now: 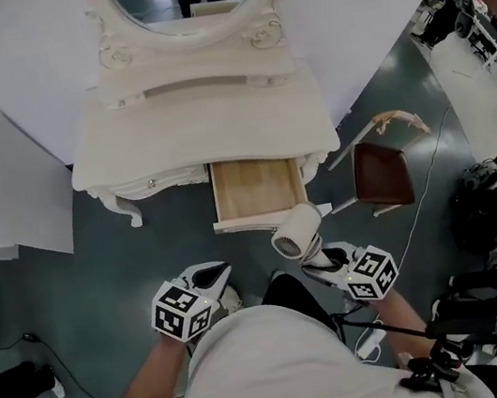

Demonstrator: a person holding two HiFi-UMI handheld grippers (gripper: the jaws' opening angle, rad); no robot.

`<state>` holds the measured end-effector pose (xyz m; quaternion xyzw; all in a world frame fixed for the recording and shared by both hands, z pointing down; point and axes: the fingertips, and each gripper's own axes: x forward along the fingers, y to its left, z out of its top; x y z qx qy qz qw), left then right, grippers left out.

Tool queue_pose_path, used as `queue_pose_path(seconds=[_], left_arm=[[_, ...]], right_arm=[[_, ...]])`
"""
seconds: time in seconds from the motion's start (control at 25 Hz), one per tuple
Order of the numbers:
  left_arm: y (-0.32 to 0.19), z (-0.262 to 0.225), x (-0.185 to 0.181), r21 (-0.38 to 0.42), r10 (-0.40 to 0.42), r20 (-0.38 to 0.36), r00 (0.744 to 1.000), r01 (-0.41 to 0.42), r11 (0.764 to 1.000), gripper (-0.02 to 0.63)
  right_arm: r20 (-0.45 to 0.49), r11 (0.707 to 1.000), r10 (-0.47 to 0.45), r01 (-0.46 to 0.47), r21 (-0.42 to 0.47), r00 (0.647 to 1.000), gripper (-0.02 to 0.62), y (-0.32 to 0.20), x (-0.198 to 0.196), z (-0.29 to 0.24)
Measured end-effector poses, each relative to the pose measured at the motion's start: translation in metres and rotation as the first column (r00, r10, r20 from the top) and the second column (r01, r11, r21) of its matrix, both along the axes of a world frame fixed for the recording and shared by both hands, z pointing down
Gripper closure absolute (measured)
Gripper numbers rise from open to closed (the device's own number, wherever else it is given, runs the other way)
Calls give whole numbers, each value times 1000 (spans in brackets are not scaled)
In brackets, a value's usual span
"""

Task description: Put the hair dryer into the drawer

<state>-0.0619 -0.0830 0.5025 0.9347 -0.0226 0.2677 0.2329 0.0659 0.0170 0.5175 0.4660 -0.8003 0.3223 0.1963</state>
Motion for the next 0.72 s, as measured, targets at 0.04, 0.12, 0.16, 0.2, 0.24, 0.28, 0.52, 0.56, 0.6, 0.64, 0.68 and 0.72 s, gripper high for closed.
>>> queue_pose_path(seconds=[0.04,0.12,0.16,0.2,0.24,0.28,0.52,0.56,0.6,0.64,0.68,0.72], left_arm=[[-8,0,3,0,-11,4,1000,11,1000,603],[-21,3,9,-5,-41,13,999,41,999,603],[-27,5,13,-7,-58,16,998,58,998,603],[-32,7,17,-10,-77,20,997,77,997,603],[-37,8,23,-14,-95,23,995,95,995,603],[-40,8,28,-17,-112,26,993,113,994,603],[-68,1,73,-15,-201,47,978,202,979,603],[-74,0,81,-14,-214,49,976,215,977,603],[-79,-1,88,-14,-225,52,973,226,974,603],[-83,-2,95,-14,-236,56,970,238,971,603],[-87,-2,101,-13,-247,60,967,249,969,603],[-91,-2,106,-10,-259,64,964,260,966,603]], right_arm=[[-4,1000,-16,16,-4,1000,428,-10,6,2],[-6,998,-53,53,-15,999,428,-29,17,9],[-7,997,-74,74,-20,997,428,-36,23,14],[-11,995,-96,95,-26,995,428,-44,29,19],[-17,992,-119,119,-32,993,428,-51,36,24],[-24,989,-145,144,-40,989,428,-58,43,28],[-59,950,-305,299,-92,951,428,-99,88,55],[-67,941,-331,324,-101,941,428,-106,95,60],[-73,931,-358,349,-111,931,428,-113,100,66],[-77,920,-384,374,-121,920,428,-120,105,73],[-79,908,-409,397,-131,909,428,-126,110,79],[-81,896,-434,420,-141,897,428,-132,114,87]])
